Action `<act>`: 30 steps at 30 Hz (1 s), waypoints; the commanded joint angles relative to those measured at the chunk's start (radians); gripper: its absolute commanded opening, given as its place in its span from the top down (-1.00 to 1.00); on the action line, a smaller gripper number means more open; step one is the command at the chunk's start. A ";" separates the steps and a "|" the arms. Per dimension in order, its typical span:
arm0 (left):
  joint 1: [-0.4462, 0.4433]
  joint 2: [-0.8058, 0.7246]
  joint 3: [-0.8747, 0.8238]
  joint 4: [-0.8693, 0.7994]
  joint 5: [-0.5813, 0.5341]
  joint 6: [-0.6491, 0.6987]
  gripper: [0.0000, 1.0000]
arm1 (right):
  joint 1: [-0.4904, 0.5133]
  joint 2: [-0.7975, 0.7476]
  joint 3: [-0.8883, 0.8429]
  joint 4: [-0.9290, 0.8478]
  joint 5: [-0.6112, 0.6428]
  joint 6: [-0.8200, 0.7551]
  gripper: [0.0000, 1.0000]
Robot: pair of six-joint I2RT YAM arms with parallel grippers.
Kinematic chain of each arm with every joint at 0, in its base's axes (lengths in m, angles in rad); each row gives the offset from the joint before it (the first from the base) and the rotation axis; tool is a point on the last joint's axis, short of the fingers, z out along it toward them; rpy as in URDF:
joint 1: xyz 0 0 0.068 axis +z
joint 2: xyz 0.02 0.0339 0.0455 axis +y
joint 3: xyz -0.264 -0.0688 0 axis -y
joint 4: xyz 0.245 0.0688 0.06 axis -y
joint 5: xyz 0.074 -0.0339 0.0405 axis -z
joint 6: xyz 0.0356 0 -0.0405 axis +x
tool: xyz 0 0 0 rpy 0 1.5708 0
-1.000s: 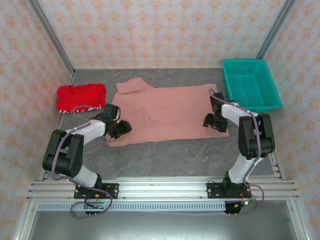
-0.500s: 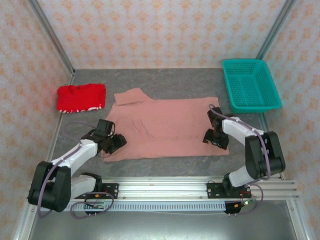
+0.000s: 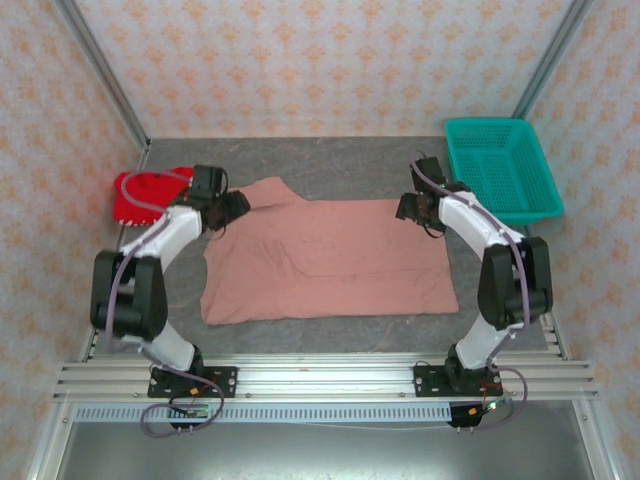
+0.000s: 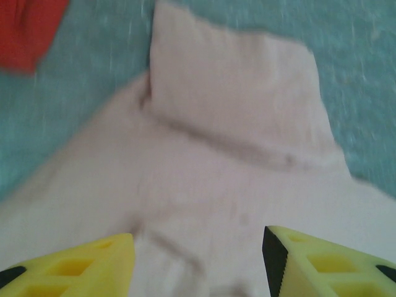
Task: Fold the inside-out t-shirt
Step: Fold the T-shirt at the center of the table.
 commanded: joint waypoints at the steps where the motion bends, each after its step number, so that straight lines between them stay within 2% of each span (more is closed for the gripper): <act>1: 0.039 0.171 0.185 -0.023 0.001 0.099 -0.17 | -0.007 0.050 0.069 0.036 0.030 -0.052 -0.57; 4: 0.073 0.327 0.346 -0.083 0.001 0.135 -0.19 | -0.009 0.082 0.091 0.047 0.024 -0.062 -0.58; 9: 0.087 0.495 0.537 -0.163 0.034 0.170 -0.19 | -0.012 0.105 0.086 0.054 0.020 -0.072 -0.58; 13: 0.087 0.580 0.635 -0.216 0.022 0.193 -0.19 | -0.011 0.114 0.078 0.051 0.006 -0.071 -0.56; 18: 0.087 0.621 0.656 -0.232 0.037 0.185 -0.10 | -0.012 0.115 0.057 0.057 0.005 -0.071 -0.56; 21: 0.087 0.640 0.659 -0.233 0.058 0.186 0.08 | -0.011 0.125 0.055 0.055 0.023 -0.068 -0.55; 25: 0.087 0.676 0.698 -0.262 0.087 0.188 0.42 | -0.031 0.160 0.092 0.024 0.044 -0.064 -0.50; 30: 0.087 0.687 0.721 -0.269 0.098 0.189 0.71 | -0.067 0.217 0.147 0.009 0.049 -0.065 -0.48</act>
